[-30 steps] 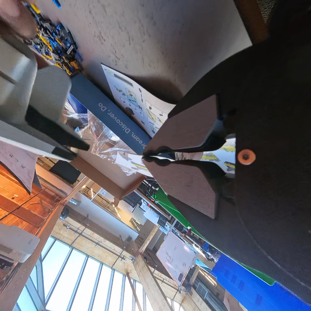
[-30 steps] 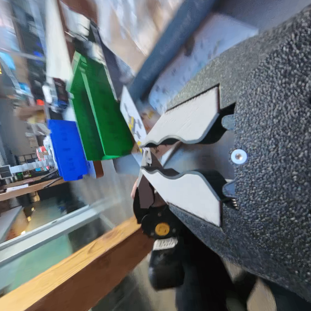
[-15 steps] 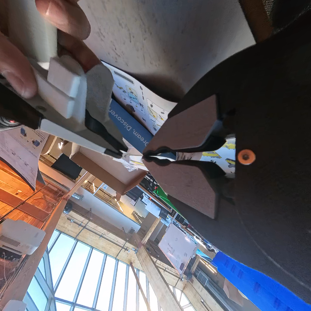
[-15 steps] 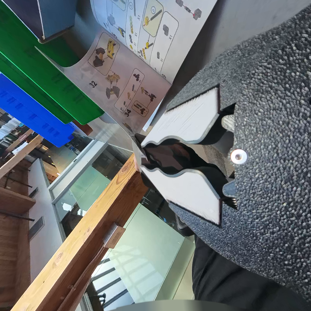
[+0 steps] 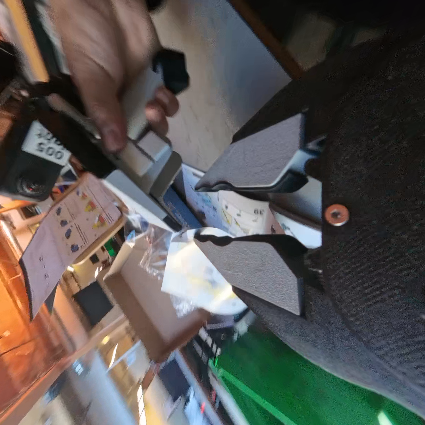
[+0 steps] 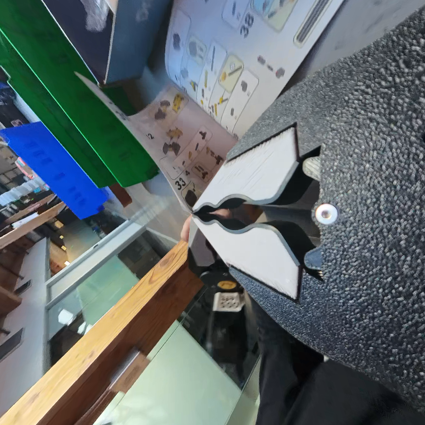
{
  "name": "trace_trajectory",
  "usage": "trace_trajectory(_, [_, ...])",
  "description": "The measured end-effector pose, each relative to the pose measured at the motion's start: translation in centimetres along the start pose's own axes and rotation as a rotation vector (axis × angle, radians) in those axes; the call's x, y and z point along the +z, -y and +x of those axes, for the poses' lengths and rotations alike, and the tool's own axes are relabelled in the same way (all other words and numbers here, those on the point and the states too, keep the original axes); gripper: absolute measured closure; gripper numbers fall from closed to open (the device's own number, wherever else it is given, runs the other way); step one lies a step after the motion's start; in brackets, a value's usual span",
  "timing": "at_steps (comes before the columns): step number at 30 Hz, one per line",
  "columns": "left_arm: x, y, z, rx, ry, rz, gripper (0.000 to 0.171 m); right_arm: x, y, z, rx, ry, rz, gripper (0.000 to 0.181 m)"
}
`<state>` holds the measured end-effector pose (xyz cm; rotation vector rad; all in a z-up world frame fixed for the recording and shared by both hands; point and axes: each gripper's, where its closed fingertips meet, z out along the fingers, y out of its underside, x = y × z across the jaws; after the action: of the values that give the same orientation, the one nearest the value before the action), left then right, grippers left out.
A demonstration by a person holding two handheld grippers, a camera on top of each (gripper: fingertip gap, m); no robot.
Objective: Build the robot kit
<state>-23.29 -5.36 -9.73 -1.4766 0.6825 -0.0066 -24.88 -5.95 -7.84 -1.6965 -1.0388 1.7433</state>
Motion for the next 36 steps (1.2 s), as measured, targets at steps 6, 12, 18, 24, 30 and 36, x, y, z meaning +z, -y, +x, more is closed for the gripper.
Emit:
trace_trajectory(6, [-0.9,2.3,-0.3,-0.475,-0.223,0.11,0.147,-0.1,-0.3,0.3,-0.116,-0.069,-0.046,0.181])
trace_trajectory(12, [-0.9,1.8,-0.9,-0.611,-0.255,0.097,0.156,0.0,-0.7,-0.1,-0.178,-0.08,-0.067,0.181])
trace_trajectory(18, [-1.0,1.4,-1.2,-0.643,-0.26,0.086,0.171,0.2,-1.0,0.0,-0.267,-0.124,-0.097,0.181])
trace_trajectory(24, [-1.1,0.9,-2.0,-0.719,-0.245,0.08,0.171,0.3,-0.9,-0.1,-0.298,-0.135,-0.107,0.181])
trace_trajectory(30, [-3.2,0.9,-5.7,-0.784,-0.103,0.145,0.171,-1.7,0.7,1.2,-0.274,-0.199,-0.06,0.181])
trace_trajectory(36, [-8.8,-3.5,-11.4,-0.899,0.273,0.093,0.171,-7.5,1.2,6.5,-0.176,-0.43,-0.058,0.181])
